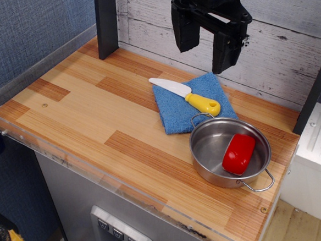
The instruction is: Place the red and white object to the left of the cloth.
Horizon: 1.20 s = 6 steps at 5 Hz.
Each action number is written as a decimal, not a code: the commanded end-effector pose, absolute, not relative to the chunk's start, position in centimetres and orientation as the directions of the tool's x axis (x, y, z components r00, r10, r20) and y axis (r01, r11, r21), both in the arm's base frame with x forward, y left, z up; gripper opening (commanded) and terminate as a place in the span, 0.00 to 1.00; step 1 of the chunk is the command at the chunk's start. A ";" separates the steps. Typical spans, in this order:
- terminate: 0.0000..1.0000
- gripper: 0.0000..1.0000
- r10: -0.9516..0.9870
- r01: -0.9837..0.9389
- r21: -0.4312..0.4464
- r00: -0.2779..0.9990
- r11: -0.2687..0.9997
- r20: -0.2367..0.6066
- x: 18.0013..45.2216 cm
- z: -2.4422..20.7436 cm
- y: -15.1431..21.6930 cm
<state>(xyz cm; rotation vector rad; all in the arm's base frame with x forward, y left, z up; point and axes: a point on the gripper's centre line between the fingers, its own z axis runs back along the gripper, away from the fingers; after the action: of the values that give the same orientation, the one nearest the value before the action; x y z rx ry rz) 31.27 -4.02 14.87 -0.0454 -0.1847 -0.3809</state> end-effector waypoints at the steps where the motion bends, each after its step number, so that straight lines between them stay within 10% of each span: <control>1: 0.00 1.00 -0.365 0.374 -0.009 0.912 0.928 0.188 31.3 14.9 -4.0; 6: 0.00 1.00 -0.189 0.199 -0.026 0.957 0.980 0.219 27.7 10.0 -8.5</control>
<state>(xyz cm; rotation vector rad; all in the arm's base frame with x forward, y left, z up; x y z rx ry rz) 27.38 -8.18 8.66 -0.0374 -0.1727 -0.1902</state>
